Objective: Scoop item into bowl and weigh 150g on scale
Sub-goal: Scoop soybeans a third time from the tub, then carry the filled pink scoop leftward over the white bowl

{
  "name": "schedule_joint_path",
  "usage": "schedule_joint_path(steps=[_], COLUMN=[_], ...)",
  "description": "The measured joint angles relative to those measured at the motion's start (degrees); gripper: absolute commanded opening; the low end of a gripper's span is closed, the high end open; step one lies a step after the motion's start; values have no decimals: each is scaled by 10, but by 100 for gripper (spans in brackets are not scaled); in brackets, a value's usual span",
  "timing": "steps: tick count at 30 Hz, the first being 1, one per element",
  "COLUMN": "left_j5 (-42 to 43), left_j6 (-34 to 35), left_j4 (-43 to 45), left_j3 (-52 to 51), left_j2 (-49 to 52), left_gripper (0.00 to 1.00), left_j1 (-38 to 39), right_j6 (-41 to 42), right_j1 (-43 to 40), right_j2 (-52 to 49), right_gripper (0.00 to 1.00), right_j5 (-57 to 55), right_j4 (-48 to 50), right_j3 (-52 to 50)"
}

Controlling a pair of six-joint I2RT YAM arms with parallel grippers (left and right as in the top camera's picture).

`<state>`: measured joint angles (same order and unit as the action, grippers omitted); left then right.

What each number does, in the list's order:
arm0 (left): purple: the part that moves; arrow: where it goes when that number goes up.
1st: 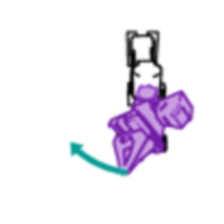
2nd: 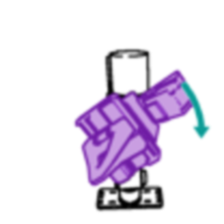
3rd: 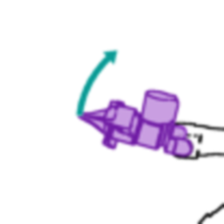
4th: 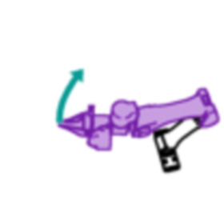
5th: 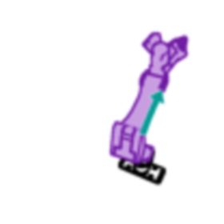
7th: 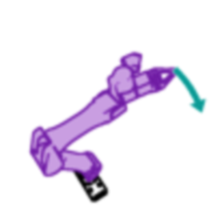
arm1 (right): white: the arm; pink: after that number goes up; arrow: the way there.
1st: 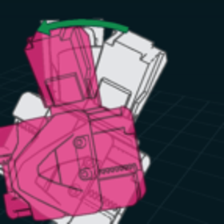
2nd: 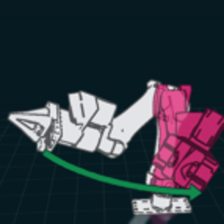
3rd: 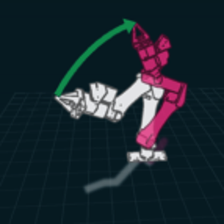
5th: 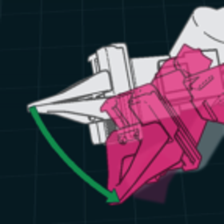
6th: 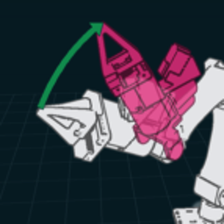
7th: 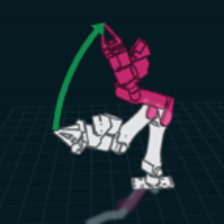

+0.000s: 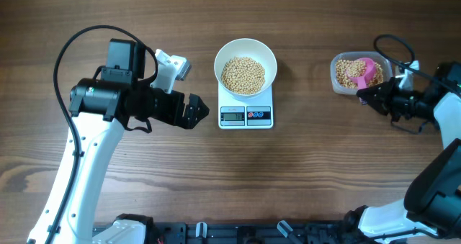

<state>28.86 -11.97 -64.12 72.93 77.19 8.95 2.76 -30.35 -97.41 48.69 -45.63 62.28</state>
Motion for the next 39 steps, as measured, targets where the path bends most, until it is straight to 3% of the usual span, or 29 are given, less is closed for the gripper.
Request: schedule_joint_path(steps=[14,28,39], left_j5=[0,0,0], left_j6=[0,0,0], left_j4=[0,0,0], left_j3=[0,0,0], left_j2=[0,0,0], left_gripper=[100,100,100], left_j1=[0,0,0], right_j6=[-51,-99,-103], right_j1=[-58,-59,10], right_j2=[0,0,12], right_gripper=[4,4,4], right_j5=[118,244,301], right_j4=[-32,-71,-70], right_j3=[0,0,0])
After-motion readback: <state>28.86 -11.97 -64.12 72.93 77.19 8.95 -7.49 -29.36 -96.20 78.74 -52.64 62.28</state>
